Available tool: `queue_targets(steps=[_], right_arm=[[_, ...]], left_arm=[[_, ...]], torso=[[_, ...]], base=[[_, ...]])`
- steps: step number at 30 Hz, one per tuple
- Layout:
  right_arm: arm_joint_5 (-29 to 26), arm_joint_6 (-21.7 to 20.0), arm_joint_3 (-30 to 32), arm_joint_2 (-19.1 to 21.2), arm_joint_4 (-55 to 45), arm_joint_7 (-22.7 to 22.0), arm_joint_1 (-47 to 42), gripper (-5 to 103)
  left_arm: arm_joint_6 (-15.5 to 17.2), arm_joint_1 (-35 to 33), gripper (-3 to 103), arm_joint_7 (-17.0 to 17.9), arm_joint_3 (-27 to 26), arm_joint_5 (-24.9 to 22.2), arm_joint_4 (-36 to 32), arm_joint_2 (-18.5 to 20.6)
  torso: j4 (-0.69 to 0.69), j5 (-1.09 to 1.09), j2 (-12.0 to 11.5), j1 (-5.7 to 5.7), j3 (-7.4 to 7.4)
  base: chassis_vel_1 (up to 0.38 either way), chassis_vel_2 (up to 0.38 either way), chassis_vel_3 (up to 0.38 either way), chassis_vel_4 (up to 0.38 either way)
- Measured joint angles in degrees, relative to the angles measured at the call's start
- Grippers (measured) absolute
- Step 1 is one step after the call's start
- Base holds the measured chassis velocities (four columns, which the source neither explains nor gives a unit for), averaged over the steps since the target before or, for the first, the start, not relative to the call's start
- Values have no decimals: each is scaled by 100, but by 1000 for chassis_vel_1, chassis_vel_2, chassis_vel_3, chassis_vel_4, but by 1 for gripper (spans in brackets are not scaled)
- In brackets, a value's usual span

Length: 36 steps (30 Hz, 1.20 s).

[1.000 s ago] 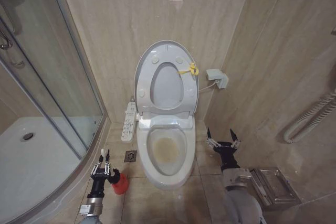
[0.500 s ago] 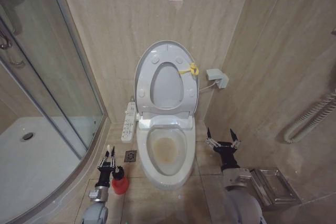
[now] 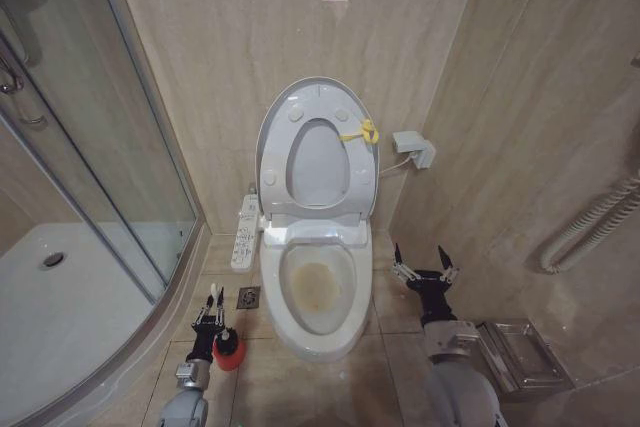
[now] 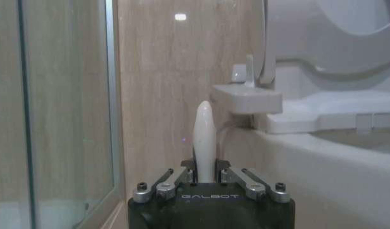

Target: Open the toilet lid, clean the toilet bowl with a toilet brush, close the toilet lid, and flush.

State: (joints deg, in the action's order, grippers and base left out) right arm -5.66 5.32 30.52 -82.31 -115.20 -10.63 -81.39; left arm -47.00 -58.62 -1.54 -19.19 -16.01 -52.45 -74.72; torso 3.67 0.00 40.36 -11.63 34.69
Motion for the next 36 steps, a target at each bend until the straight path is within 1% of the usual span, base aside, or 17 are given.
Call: queue_targets(steps=[2,10,17,20,28,36], right_arm=[[0,0,0,0,0,0,0,100],[0,0,0,0,0,0,0,100],[0,0,0,0,0,0,0,100],[0,0,0,0,0,0,0,100],[0,0,0,0,0,0,0,100],[0,0,0,0,0,0,0,100]], left_arm=[[0,24,19,-9,0,0,48,2],[5,217,19,-227,61,-63,391,53],[12,394,19,-522,111,5,919,22],[14,424,19,-566,110,45,1062,2],[22,441,19,-573,103,151,1195,-32],[67,295,21,-482,68,269,1000,-24]], torso=[[0,0,0,0,0],[0,0,0,0,0],[0,0,0,0,0],[0,0,0,0,0],[0,0,0,0,0],[0,0,0,0,0]], base=[[0,0,0,0],[0,0,0,0],[0,0,0,0],[0,0,0,0],[0,0,0,0],[0,0,0,0]])
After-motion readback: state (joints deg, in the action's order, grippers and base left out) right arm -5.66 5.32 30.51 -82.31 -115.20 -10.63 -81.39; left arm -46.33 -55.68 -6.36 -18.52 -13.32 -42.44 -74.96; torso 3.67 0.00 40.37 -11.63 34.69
